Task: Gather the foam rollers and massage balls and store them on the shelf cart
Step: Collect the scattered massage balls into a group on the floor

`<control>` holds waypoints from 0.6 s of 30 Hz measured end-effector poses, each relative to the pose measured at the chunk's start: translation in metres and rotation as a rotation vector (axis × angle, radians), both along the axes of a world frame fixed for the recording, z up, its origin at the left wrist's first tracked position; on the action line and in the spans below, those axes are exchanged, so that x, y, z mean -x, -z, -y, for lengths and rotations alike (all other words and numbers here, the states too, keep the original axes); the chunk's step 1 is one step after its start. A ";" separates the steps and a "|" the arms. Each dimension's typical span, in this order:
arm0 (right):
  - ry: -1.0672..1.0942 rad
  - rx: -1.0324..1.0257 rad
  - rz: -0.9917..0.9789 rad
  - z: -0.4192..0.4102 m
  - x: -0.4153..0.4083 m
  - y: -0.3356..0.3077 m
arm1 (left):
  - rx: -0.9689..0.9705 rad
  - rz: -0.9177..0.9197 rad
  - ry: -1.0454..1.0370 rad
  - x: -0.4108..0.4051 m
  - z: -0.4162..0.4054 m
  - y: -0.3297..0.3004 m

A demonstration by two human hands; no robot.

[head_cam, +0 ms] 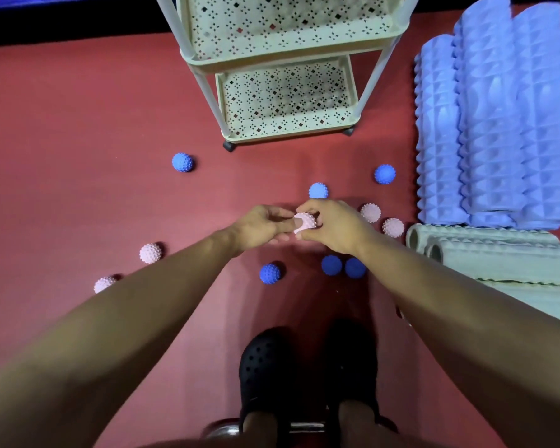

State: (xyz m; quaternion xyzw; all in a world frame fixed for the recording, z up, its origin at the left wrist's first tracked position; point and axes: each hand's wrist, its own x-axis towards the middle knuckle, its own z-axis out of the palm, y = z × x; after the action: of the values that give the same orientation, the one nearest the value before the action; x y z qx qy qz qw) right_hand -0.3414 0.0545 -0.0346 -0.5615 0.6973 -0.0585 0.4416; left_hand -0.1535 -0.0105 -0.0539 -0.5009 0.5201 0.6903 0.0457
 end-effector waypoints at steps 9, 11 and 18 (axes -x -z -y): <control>-0.041 0.036 -0.251 -0.010 -0.017 0.077 | 0.336 0.165 -0.204 -0.037 -0.007 0.065; -0.105 0.057 -0.334 -0.014 -0.019 0.091 | 0.391 0.200 -0.189 -0.050 -0.013 0.079; -0.147 0.100 -0.397 -0.024 -0.017 0.116 | 0.860 0.601 -0.043 -0.130 -0.031 0.099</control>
State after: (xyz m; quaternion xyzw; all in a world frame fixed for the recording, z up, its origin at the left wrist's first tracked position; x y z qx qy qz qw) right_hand -0.3242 0.0788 -0.1505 -0.6324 0.7241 0.0510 0.2704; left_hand -0.0231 0.0209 -0.1530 -0.6607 0.7102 0.2410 -0.0312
